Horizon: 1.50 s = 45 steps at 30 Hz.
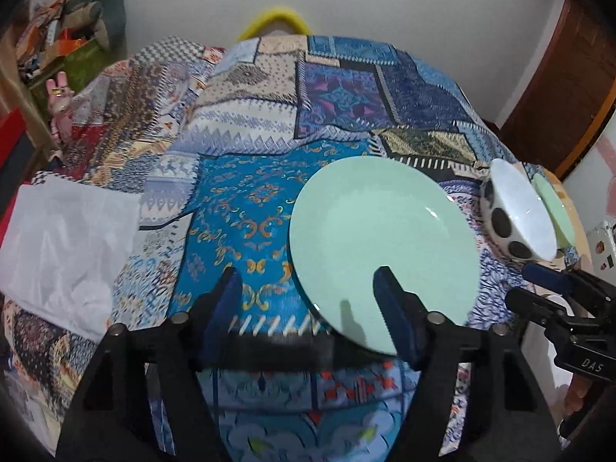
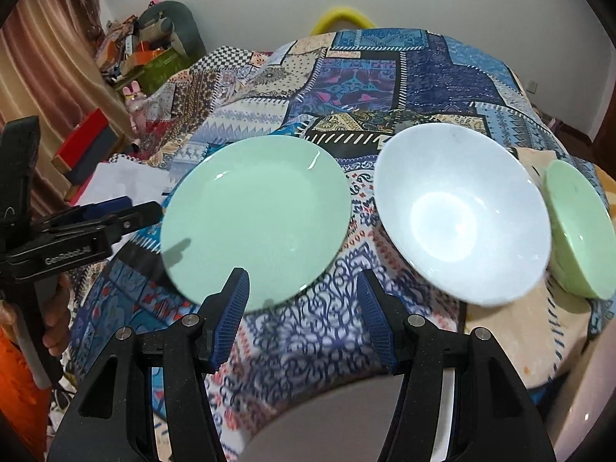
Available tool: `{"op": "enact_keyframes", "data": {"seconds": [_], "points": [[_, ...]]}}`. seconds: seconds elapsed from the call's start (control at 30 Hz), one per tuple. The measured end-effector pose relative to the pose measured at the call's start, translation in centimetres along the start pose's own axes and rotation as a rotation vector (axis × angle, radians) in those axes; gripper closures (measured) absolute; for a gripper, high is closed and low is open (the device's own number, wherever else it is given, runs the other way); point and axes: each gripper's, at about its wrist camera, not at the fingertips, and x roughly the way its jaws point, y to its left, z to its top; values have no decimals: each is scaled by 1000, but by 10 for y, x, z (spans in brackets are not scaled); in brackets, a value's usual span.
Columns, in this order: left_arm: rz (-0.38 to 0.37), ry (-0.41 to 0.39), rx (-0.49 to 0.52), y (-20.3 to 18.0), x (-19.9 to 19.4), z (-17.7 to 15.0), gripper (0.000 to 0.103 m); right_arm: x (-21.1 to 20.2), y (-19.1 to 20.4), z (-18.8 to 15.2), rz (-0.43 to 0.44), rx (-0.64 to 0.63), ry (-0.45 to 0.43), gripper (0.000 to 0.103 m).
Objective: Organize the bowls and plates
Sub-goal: 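Move both grippers to the mint green plate and grasp its rim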
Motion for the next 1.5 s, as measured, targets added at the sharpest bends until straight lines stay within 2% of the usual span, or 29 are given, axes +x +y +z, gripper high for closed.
{"op": "enact_keyframes", "data": {"seconds": [0.17,0.3,0.43,0.5,0.53,0.63,0.77,0.97,1.3,1.5], "points": [[-19,44,25,4,27,6,51,15,0,5,2,14,39,50],[-24,79,32,7,44,8,56,24,-2,4,-2,28,67,57],[-10,69,44,7,50,11,59,34,-9,7,10,70,89,68],[-33,65,57,4,51,12,63,36,-11,7,8,85,90,75],[-47,65,69,2,52,12,69,37,-12,9,6,94,89,76],[-16,56,97,-3,51,11,70,36,-16,10,22,110,98,79],[-9,67,102,-1,45,5,73,35,-15,9,25,68,116,81],[8,89,114,2,25,-21,74,31,-4,0,53,10,144,81],[-2,122,77,14,-16,-76,74,24,19,-20,107,-110,201,81],[-3,127,50,17,-18,-82,73,38,15,-9,112,-84,226,81]]}}
